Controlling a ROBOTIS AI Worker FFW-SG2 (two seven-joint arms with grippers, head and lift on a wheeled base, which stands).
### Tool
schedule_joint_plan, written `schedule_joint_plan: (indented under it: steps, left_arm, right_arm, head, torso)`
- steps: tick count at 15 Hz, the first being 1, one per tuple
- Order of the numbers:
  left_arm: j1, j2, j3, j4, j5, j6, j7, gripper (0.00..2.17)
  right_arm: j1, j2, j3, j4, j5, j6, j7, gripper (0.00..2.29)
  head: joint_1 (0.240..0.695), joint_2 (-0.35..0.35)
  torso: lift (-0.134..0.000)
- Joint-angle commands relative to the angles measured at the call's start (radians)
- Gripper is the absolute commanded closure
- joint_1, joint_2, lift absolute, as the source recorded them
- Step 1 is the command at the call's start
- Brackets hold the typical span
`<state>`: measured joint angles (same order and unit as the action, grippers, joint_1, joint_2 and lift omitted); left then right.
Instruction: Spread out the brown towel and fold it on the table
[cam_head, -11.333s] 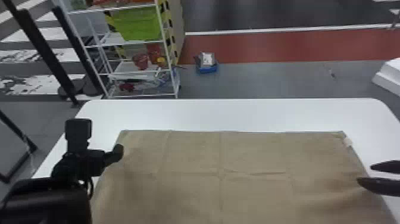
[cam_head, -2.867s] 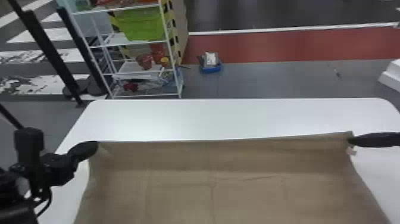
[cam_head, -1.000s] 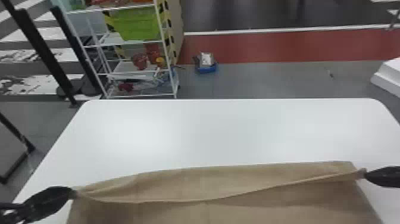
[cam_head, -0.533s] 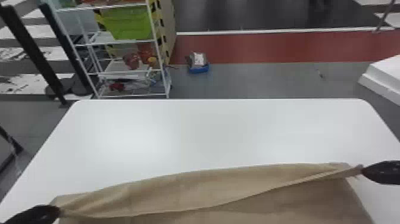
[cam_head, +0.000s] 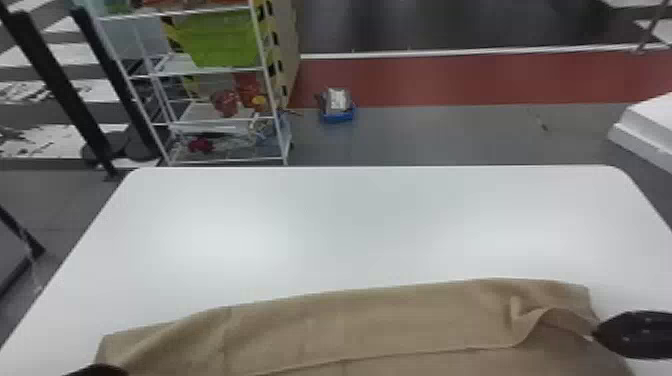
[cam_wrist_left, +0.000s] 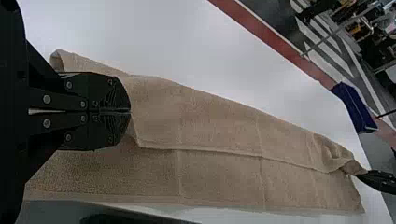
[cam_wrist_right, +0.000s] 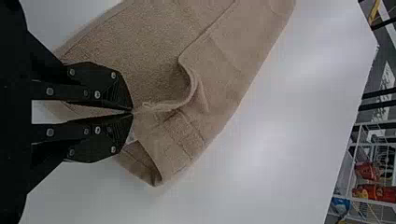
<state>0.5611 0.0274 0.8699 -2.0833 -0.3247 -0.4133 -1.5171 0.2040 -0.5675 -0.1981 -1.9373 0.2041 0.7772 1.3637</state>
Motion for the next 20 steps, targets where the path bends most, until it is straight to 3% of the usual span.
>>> schedule_joint_plan:
  steps: [1, 10, 16, 19, 20]
  left_arm:
    - [0.011, -0.001, -0.031, -0.015, -0.057, 0.002, 0.002, 1.4]
    - [0.069, -0.021, -0.012, -0.1, -0.04, 0.002, -0.02, 1.4]
    - [0.074, -0.021, -0.037, -0.092, -0.063, 0.017, -0.034, 1.38]
    - [0.075, -0.018, -0.069, -0.09, -0.112, 0.063, -0.064, 0.93]
    - [0.075, -0.015, -0.075, -0.086, -0.125, 0.069, -0.064, 0.6]
  right_arm:
    - [0.012, -0.005, 0.005, -0.014, 0.001, -0.008, 0.003, 1.0]
    - [0.048, -0.066, -0.156, -0.025, -0.098, -0.014, 0.003, 1.0]
    - [0.098, -0.08, -0.153, -0.032, -0.112, -0.045, 0.003, 1.0]
    - [0.097, -0.078, -0.15, -0.031, -0.111, -0.048, 0.003, 1.0]
    - [0.095, -0.077, -0.149, -0.031, -0.107, -0.048, 0.003, 1.0]
  head:
    - [0.695, 0.106]
    - [0.695, 0.024]
    - [0.695, -0.024]
    - [0.695, -0.034]
    - [0.695, -0.035]
  torso:
    - [-0.124]
    - [-0.124]
    - [-0.124]
    - [-0.124]
    - [-0.124]
